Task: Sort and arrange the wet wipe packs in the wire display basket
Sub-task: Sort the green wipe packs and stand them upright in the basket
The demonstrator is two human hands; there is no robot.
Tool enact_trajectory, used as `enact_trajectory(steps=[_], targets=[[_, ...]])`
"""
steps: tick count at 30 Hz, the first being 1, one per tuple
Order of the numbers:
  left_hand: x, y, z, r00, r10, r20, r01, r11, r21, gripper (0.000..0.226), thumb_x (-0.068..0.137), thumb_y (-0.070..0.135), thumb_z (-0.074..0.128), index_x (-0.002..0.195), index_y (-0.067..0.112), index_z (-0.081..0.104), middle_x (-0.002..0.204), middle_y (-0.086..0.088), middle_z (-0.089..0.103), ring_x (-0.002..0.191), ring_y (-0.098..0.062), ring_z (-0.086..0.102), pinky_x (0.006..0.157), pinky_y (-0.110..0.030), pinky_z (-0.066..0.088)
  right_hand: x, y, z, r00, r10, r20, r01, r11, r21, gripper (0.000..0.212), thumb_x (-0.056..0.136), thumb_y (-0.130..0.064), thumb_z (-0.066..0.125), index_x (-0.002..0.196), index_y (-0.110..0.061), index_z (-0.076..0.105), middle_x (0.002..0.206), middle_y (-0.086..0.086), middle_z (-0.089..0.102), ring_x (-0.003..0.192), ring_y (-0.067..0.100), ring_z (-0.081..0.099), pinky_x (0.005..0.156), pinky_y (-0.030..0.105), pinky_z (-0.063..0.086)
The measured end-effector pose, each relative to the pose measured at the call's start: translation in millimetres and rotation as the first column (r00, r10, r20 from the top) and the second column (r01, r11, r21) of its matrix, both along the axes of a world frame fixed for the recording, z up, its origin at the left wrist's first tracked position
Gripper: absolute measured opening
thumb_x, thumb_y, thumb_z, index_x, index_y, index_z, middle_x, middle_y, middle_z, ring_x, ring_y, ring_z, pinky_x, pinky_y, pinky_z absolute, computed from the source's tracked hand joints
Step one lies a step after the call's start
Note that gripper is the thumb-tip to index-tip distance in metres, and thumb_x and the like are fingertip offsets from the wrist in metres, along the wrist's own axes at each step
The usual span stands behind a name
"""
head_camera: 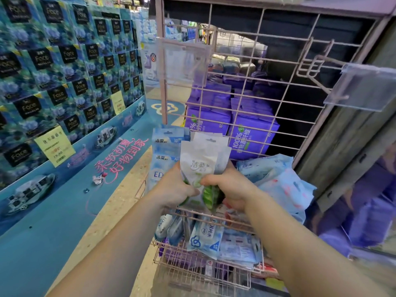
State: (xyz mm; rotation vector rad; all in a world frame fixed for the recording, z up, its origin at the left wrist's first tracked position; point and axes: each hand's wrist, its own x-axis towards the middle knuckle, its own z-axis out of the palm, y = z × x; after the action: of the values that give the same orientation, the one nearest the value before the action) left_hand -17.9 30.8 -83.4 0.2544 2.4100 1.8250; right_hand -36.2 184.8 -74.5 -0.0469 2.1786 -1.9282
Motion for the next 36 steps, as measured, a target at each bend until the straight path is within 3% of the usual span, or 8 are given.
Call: enact_trajectory(steps=[9,15,19,21,24,27,30,36], targets=[[-7,19,6,0.999,0.010,0.046,-0.013,0.998,0.057,0.053,0.059,-0.007,0.064,0.109,0.010,0.060,0.101,-0.005,0.072,0.094,-0.016,0.068,0.081,-0.021,0.052,0,0,2,0.988,-0.153,0.025,0.155,0.984,-0.087,0.080,0.050,0.003,0.053,0.128,-0.014,0.046,0.111,0.012,0.069,0.101,0.031,0.067,0.088,0.053,0.055],[-5,25,1,0.985,0.170,0.021,-0.167,0.981,-0.101,0.073,0.049,0.019,0.077,0.117,0.017,0.052,0.099,0.001,0.069,0.097,-0.018,0.066,0.085,-0.038,0.053,17,3,28,0.976,-0.217,-0.016,0.217,0.976,-0.002,0.065,0.063,-0.005,0.060,0.125,-0.018,0.049,0.111,0.007,0.070,0.100,0.028,0.067,0.090,0.051,0.054],[6,25,-2,0.959,0.282,0.019,-0.283,0.959,0.021,0.069,0.053,0.028,0.081,0.116,0.019,0.054,0.101,-0.001,0.073,0.095,-0.019,0.069,0.088,-0.046,0.054,39,32,68,0.966,-0.220,-0.140,0.217,0.976,-0.037,0.068,0.087,0.006,0.050,0.148,-0.015,0.029,0.141,-0.001,0.046,0.129,0.014,0.046,0.101,0.026,0.039],[12,26,1,0.934,0.356,-0.018,-0.355,0.933,0.053,0.064,0.066,0.020,0.082,0.122,0.021,0.050,0.106,0.002,0.070,0.097,-0.017,0.068,0.091,-0.043,0.053,57,57,90,0.915,-0.271,-0.299,0.269,0.962,-0.050,0.052,0.091,0.010,0.048,0.136,-0.016,0.048,0.133,0.001,0.056,0.122,0.011,0.053,0.099,0.021,0.042],[15,31,10,0.927,0.352,-0.130,-0.350,0.936,0.039,0.063,0.081,0.010,0.073,0.135,0.024,0.042,0.117,0.005,0.066,0.103,-0.012,0.064,0.094,-0.033,0.049,72,98,95,0.835,-0.259,-0.485,0.407,0.884,0.229,0.029,0.087,-0.013,0.065,0.113,-0.026,0.063,0.109,-0.008,0.068,0.100,0.006,0.062,0.093,0.026,0.048],[11,32,15,0.945,0.282,-0.166,-0.293,0.955,-0.043,0.064,0.083,0.014,0.071,0.137,0.025,0.039,0.117,0.005,0.065,0.103,-0.014,0.064,0.097,-0.038,0.049,79,123,72,0.941,-0.182,-0.285,0.318,0.764,0.561,0.068,0.070,-0.043,0.078,0.131,-0.030,0.051,0.122,-0.010,0.059,0.107,0.006,0.056,0.092,0.024,0.043],[9,29,20,0.964,0.223,-0.148,-0.243,0.961,-0.134,0.070,0.085,0.013,0.069,0.143,0.021,0.031,0.124,0.001,0.061,0.099,-0.008,0.063,0.101,-0.035,0.046,83,127,42,0.965,-0.136,-0.223,0.248,0.746,0.618,0.095,0.057,-0.051,0.084,0.140,-0.033,0.041,0.130,-0.003,0.057,0.120,0.013,0.053,0.096,0.027,0.042],[15,25,20,0.821,0.431,-0.374,-0.564,0.711,-0.421,0.105,0.069,0.041,0.082,0.150,0.019,0.018,0.145,-0.012,0.036,0.134,-0.032,0.033,0.108,-0.044,0.030,88,128,30,0.903,0.002,-0.430,0.275,0.767,0.580,0.066,0.064,-0.029,0.086,0.122,-0.035,0.056,0.116,-0.013,0.054,0.107,0.000,0.049,0.081,-0.005,0.029]])
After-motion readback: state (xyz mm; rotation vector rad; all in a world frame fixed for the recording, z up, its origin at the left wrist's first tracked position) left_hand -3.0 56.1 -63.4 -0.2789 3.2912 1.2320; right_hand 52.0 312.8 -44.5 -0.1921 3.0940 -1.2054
